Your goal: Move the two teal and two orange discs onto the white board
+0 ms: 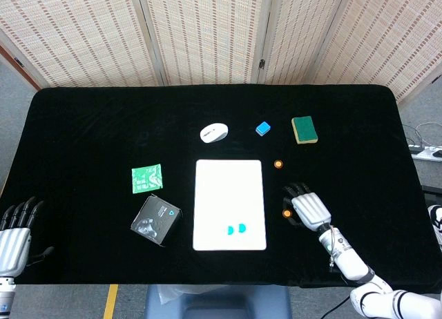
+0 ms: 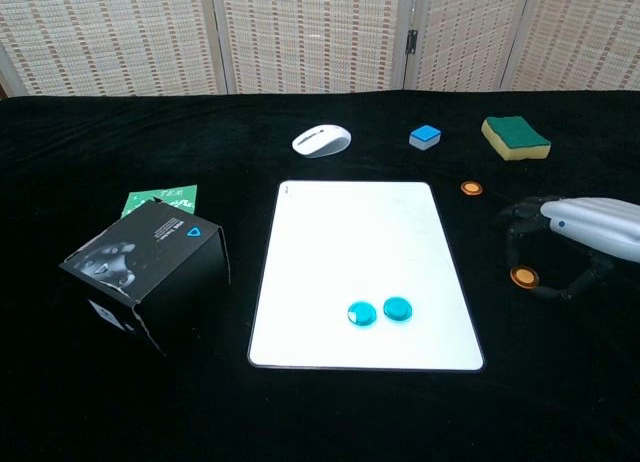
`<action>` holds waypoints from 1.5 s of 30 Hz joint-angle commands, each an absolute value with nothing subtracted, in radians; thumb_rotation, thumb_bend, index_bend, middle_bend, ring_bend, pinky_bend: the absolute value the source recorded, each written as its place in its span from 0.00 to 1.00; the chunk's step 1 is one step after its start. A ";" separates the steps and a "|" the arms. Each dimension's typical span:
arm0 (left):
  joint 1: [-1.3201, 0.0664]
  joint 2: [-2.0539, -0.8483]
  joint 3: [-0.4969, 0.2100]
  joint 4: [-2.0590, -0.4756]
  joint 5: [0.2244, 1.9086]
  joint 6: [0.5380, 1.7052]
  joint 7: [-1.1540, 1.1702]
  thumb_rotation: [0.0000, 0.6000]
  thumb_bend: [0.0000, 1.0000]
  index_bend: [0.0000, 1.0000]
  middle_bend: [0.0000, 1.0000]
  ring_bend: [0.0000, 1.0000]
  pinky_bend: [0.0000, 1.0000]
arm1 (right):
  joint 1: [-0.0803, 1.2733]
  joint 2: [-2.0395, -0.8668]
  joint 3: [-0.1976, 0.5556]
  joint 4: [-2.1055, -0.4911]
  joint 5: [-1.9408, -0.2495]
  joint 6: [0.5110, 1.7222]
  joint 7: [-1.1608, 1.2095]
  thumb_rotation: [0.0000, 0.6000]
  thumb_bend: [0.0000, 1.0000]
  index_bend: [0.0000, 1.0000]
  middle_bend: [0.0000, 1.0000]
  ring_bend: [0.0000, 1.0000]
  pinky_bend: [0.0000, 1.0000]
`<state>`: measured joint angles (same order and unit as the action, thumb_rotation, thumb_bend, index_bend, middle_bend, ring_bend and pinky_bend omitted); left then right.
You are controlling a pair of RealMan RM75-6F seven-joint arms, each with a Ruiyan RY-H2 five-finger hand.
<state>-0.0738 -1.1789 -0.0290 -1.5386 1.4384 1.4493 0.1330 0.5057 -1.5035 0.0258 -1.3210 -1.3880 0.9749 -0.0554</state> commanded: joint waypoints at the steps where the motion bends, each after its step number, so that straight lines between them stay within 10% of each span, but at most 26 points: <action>1: -0.074 -1.178 -0.030 -1.540 1.440 1.450 0.133 1.00 0.19 0.06 0.02 0.03 0.00 | 0.512 -1.485 0.041 -1.352 -1.401 0.989 -0.038 1.00 0.39 0.52 0.16 0.00 0.00; 19: -0.064 -1.166 -0.028 -1.551 1.438 1.462 0.133 1.00 0.19 0.06 0.02 0.03 0.00 | 0.792 -1.605 0.223 -1.364 -1.234 0.750 -0.179 1.00 0.39 0.52 0.16 0.00 0.00; 34: -0.068 -1.177 -0.029 -1.524 1.428 1.445 0.118 1.00 0.19 0.06 0.02 0.03 0.00 | 0.870 -1.701 0.208 -1.299 -1.138 0.719 -0.262 1.00 0.39 0.50 0.15 0.00 0.00; 45: -0.068 -1.182 -0.030 -1.513 1.427 1.442 0.112 1.00 0.19 0.06 0.02 0.03 0.00 | 0.866 -1.693 0.202 -1.293 -1.140 0.751 -0.237 1.00 0.39 0.23 0.13 0.00 0.00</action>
<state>-0.0676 -1.1817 -0.0296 -1.5133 1.4270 1.4425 0.1124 0.8690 -1.6966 0.2010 -1.2945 -1.1413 0.7482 -0.2403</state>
